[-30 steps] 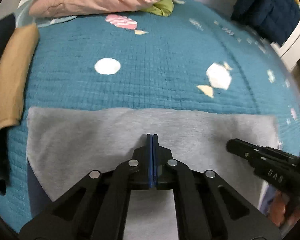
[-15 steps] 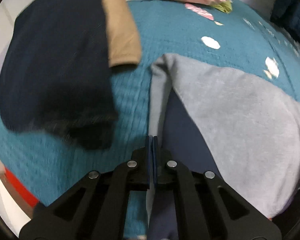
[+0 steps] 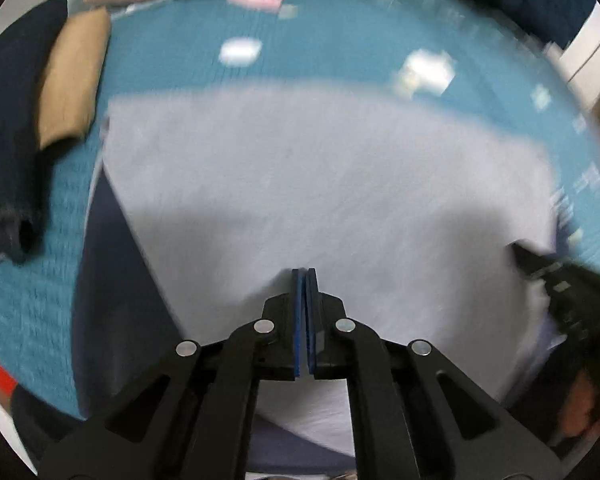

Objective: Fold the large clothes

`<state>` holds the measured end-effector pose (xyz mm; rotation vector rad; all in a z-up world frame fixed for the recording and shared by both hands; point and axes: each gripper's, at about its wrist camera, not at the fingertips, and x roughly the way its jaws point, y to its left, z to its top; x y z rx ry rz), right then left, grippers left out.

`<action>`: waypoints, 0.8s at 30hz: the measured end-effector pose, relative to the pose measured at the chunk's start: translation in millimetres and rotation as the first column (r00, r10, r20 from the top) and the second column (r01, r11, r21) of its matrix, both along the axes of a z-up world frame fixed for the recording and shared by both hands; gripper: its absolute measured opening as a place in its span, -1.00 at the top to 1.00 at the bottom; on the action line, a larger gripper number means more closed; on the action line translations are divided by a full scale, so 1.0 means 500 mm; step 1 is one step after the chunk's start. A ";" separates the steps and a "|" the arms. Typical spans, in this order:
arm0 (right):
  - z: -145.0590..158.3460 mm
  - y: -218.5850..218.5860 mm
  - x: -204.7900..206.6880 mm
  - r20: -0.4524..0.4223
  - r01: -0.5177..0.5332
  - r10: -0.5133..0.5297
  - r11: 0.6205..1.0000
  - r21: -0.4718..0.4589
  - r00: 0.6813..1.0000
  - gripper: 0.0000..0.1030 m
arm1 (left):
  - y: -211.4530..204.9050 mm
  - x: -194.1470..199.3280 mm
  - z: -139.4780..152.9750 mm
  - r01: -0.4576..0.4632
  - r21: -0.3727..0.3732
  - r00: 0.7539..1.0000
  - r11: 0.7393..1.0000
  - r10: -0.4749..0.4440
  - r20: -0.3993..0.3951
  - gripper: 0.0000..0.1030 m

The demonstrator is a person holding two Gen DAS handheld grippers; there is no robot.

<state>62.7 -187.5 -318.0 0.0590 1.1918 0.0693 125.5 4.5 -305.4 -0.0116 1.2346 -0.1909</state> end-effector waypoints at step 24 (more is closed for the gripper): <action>0.005 0.025 -0.088 -0.171 -0.014 0.035 0.993 0.120 0.985 0.89 | -0.098 -0.050 0.012 0.119 0.022 0.991 0.993 -0.117 -0.059 0.92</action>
